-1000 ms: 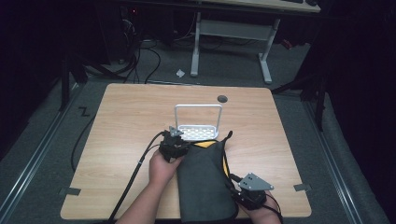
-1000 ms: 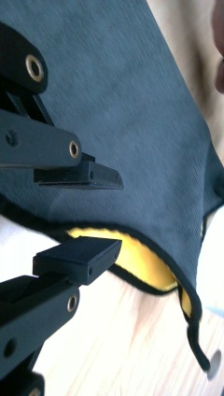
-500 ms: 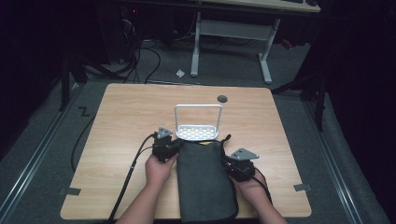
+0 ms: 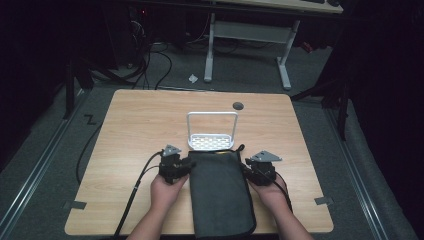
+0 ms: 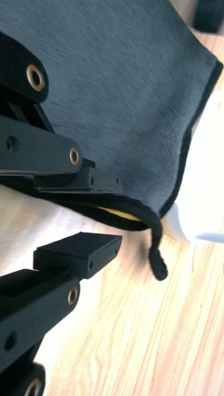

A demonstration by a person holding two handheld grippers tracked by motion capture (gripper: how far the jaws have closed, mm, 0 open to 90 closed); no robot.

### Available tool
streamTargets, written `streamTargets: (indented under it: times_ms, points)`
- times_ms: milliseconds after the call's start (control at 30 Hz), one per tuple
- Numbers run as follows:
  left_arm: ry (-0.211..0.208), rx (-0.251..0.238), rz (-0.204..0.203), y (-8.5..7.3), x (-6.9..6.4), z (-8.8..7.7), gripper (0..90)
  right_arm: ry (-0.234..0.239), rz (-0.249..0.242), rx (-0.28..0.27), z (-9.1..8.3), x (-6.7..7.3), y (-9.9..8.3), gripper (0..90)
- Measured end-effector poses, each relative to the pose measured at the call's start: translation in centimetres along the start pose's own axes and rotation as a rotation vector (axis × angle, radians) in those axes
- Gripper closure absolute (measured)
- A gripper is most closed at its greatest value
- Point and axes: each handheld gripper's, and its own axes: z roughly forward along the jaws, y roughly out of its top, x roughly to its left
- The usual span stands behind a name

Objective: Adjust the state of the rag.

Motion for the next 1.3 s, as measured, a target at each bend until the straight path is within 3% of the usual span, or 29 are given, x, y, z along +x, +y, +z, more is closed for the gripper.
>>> streamTargets:
  times_ms: [67,200,433,600,767,933,1000,1033,1100,1200,1300]
  points:
    - [0.023,0.026,0.038,-0.6,-0.5,0.4,66.3,-0.001,0.014,0.011,0.9,-0.3,0.2,70.1]
    - [0.041,0.026,0.056,-0.7,-0.6,0.3,68.0,-0.011,0.015,0.072,2.4,-0.4,-0.1,73.4]
    - [0.095,0.037,0.124,-0.9,-0.2,-0.3,71.8,0.032,-0.002,0.069,1.6,1.0,-1.0,74.9]
    - [0.127,0.038,0.13,-1.2,0.8,-1.3,72.1,0.051,-0.032,0.053,1.7,2.4,-1.1,74.0]
    - [0.129,0.034,0.088,-1.0,1.9,-1.9,71.2,0.07,-0.017,0.058,2.6,2.5,-0.3,69.4]
    - [0.11,-0.009,0.027,0.4,3.1,-2.2,61.5,0.064,0.031,0.015,2.4,1.7,1.2,61.5]
    - [0.097,-0.011,-0.011,1.1,3.9,-1.8,56.1,0.069,0.06,0.0,2.6,1.3,1.8,58.3]
    - [0.082,-0.017,-0.05,1.4,4.4,-1.4,52.4,0.073,0.071,0.001,2.9,1.1,2.2,56.2]
    - [0.061,0.007,-0.106,1.7,5.3,-0.6,47.6,0.102,0.102,0.023,3.8,0.9,2.7,50.9]
    - [0.052,0.005,-0.128,1.9,5.7,0.2,46.5,0.091,0.094,0.071,5.3,1.3,3.1,44.4]
    - [0.043,0.01,-0.137,2.0,5.3,0.6,51.4,0.076,0.09,0.093,6.4,1.8,3.0,46.3]
